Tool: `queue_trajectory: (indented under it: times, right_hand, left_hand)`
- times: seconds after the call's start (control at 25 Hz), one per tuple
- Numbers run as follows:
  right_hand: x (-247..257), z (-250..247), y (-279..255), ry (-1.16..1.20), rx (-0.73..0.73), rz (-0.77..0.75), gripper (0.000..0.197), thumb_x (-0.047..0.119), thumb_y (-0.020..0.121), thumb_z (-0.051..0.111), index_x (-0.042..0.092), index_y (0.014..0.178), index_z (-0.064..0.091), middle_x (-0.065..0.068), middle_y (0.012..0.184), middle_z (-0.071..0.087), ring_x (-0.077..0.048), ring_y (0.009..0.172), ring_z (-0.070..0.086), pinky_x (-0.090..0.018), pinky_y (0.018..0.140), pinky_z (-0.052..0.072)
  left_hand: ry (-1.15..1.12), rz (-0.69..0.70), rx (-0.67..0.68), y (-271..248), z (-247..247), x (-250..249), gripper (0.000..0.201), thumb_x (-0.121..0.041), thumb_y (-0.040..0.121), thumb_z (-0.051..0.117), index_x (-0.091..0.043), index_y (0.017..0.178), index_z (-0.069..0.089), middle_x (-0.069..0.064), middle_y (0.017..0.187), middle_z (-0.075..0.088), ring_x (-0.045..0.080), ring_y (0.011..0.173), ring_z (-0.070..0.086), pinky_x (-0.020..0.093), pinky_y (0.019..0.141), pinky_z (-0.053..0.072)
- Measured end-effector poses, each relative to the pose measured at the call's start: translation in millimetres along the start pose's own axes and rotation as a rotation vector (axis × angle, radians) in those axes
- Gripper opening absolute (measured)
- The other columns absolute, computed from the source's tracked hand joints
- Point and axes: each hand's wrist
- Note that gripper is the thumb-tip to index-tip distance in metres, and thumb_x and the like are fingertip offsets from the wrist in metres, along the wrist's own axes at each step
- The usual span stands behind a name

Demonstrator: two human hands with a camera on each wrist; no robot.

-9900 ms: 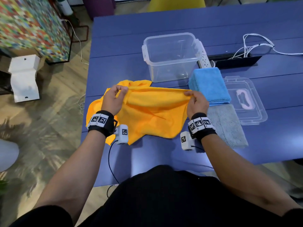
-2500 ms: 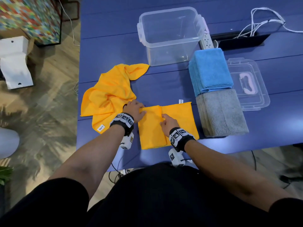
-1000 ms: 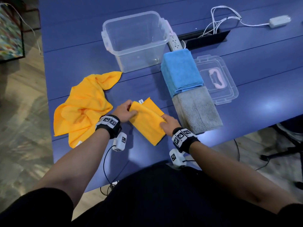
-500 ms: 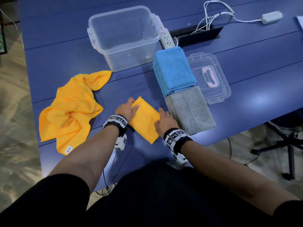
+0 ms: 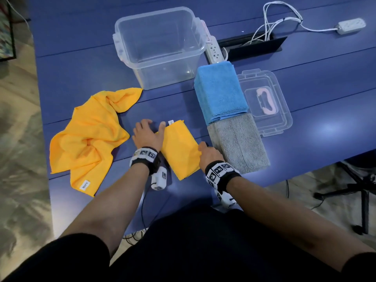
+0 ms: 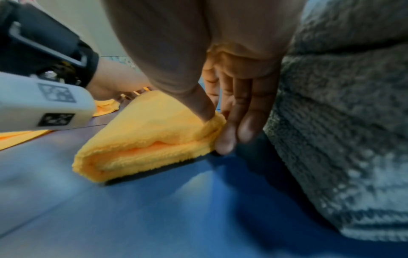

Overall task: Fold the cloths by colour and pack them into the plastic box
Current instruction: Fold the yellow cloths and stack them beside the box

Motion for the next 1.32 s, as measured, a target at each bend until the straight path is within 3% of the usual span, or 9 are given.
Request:
queue_trajectory:
  times: [0.12, 0.28, 0.44, 0.52, 0.68, 0.88, 1.0, 1.12, 1.32]
  right_hand:
    - [4, -3, 7, 0.126, 0.084, 0.028, 0.028, 0.006, 0.086, 0.052, 0.015, 0.112, 0.045, -0.013, 0.106, 0.059, -0.030, 0.087, 0.058, -0.031, 0.066, 0.045]
    - [13, 0, 7, -0.135, 0.075, -0.055, 0.039, 0.018, 0.075, 0.060, 0.015, 0.112, 0.046, -0.010, 0.109, 0.058, -0.031, 0.100, 0.058, -0.034, 0.078, 0.046]
    - [25, 5, 17, -0.300, 0.028, -0.327, 0.082, 0.020, 0.072, 0.069, 0.022, 0.143, 0.029, -0.011, 0.152, 0.021, -0.033, 0.141, 0.022, -0.044, 0.111, 0.026]
    - [29, 6, 24, -0.410, 0.179, -0.297, 0.110, 0.023, 0.073, 0.074, 0.021, 0.153, -0.002, -0.008, 0.160, -0.013, -0.032, 0.148, -0.004, -0.046, 0.120, 0.011]
    - [36, 10, 21, -0.434, 0.187, -0.143, 0.120, 0.021, 0.074, 0.076, 0.014, 0.151, -0.016, -0.006, 0.158, -0.024, -0.034, 0.148, -0.009, -0.047, 0.120, 0.011]
    - [34, 25, -6, -0.114, -0.009, 0.150, 0.092, 0.020, 0.069, 0.074, 0.018, 0.143, 0.018, -0.015, 0.146, 0.023, -0.035, 0.129, 0.037, -0.042, 0.090, 0.044]
    - [29, 30, -11, 0.121, -0.056, 0.225, 0.051, 0.020, 0.077, 0.062, 0.014, 0.119, 0.034, -0.010, 0.117, 0.054, -0.032, 0.098, 0.060, -0.033, 0.067, 0.041]
    - [32, 19, 6, 0.230, -0.100, 0.224, 0.039, 0.010, 0.083, 0.055, 0.012, 0.117, 0.037, -0.012, 0.113, 0.060, -0.034, 0.094, 0.062, -0.035, 0.067, 0.045]
    - [37, -25, 43, 0.231, -0.279, 0.085, 0.028, -0.002, 0.085, 0.046, 0.008, 0.110, 0.046, -0.016, 0.118, 0.051, -0.036, 0.091, 0.061, -0.036, 0.069, 0.042]
  left_hand:
    - [0.050, 0.327, -0.038, -31, -8, 14, 0.035, -0.049, 0.089, 0.053, -0.016, 0.098, 0.058, 0.005, 0.101, 0.056, 0.031, 0.094, 0.052, 0.039, 0.074, 0.037]
    - [0.175, 0.630, 0.290, -55, 2, 33, 0.058, -0.059, 0.086, 0.043, -0.020, 0.127, 0.058, 0.007, 0.147, 0.045, 0.030, 0.136, 0.039, 0.047, 0.100, 0.037]
    - [0.346, 0.602, 0.552, -46, -5, 35, 0.098, -0.080, 0.076, 0.043, -0.021, 0.152, 0.027, 0.004, 0.164, 0.005, 0.024, 0.151, -0.002, 0.053, 0.120, 0.007]
    - [0.455, 0.562, 0.644, -35, -14, 29, 0.122, -0.086, 0.065, 0.055, -0.021, 0.156, 0.005, 0.002, 0.163, -0.012, 0.023, 0.150, -0.015, 0.052, 0.120, -0.004]
    - [0.506, 0.545, 0.674, -35, -21, 23, 0.146, -0.092, 0.050, 0.059, -0.019, 0.155, -0.011, 0.005, 0.160, -0.024, 0.027, 0.147, -0.024, 0.054, 0.119, -0.009]
    - [0.110, 0.154, 0.489, -69, -33, 45, 0.122, -0.081, 0.066, 0.062, -0.020, 0.156, 0.007, 0.006, 0.160, 0.018, 0.027, 0.145, 0.020, 0.045, 0.117, 0.022]
    - [-0.114, -0.147, 0.510, -67, -33, 37, 0.077, -0.065, 0.078, 0.065, -0.020, 0.136, 0.042, 0.000, 0.110, 0.059, 0.019, 0.106, 0.058, 0.031, 0.087, 0.047]
    - [-0.147, -0.193, 0.505, -46, -16, 20, 0.039, -0.042, 0.082, 0.073, -0.016, 0.100, 0.050, -0.001, 0.086, 0.056, 0.023, 0.088, 0.061, 0.030, 0.075, 0.048]
    - [-0.341, -0.291, 0.382, 10, 3, -17, 0.040, -0.024, 0.081, 0.077, -0.011, 0.102, 0.046, -0.001, 0.077, 0.051, 0.028, 0.078, 0.061, 0.046, 0.074, 0.057]
Point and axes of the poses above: each hand's wrist, its own y-axis towards the middle knuckle, its own z-axis out of the palm, x = y × z
